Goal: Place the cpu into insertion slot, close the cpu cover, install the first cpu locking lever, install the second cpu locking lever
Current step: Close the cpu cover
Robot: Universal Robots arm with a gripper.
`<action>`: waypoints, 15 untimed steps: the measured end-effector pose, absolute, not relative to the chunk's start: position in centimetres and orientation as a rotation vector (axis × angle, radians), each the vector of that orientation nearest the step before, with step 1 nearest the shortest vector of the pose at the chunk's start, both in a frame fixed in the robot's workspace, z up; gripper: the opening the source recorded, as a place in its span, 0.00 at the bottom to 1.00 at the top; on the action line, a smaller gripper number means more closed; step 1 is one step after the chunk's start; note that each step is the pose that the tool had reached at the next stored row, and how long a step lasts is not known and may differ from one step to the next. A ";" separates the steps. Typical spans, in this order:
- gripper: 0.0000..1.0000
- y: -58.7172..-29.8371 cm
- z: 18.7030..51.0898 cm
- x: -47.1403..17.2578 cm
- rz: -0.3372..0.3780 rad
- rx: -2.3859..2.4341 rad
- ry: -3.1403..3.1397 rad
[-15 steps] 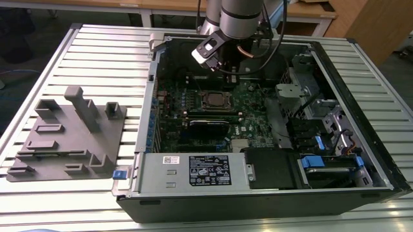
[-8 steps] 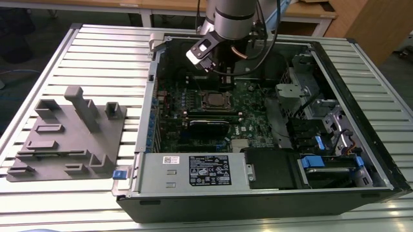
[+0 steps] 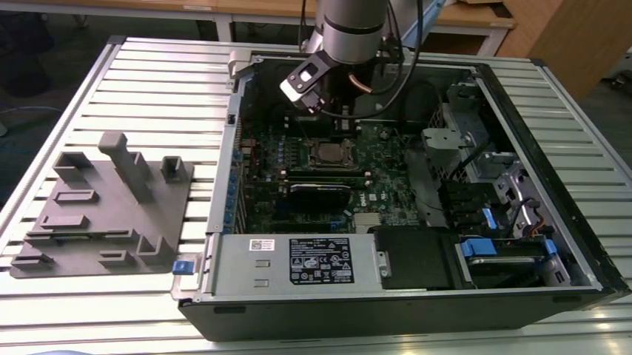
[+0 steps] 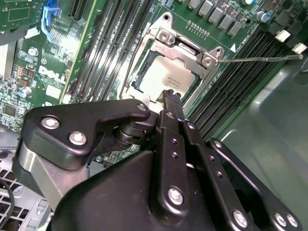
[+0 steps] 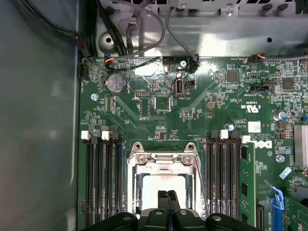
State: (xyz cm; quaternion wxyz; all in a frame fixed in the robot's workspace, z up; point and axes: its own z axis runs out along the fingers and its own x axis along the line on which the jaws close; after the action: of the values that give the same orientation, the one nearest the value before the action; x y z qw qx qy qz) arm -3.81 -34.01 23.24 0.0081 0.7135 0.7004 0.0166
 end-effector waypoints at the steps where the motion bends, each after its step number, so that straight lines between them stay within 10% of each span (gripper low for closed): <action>1: 0.11 -34.0 23.2 -3.8 0.052 2.230 2.189; 15: 0.11 -34.0 23.1 -3.9 0.052 2.230 2.190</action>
State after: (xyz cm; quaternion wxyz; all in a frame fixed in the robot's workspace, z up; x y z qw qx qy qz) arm -3.88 -34.01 23.08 0.0081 0.7134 0.7005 0.0166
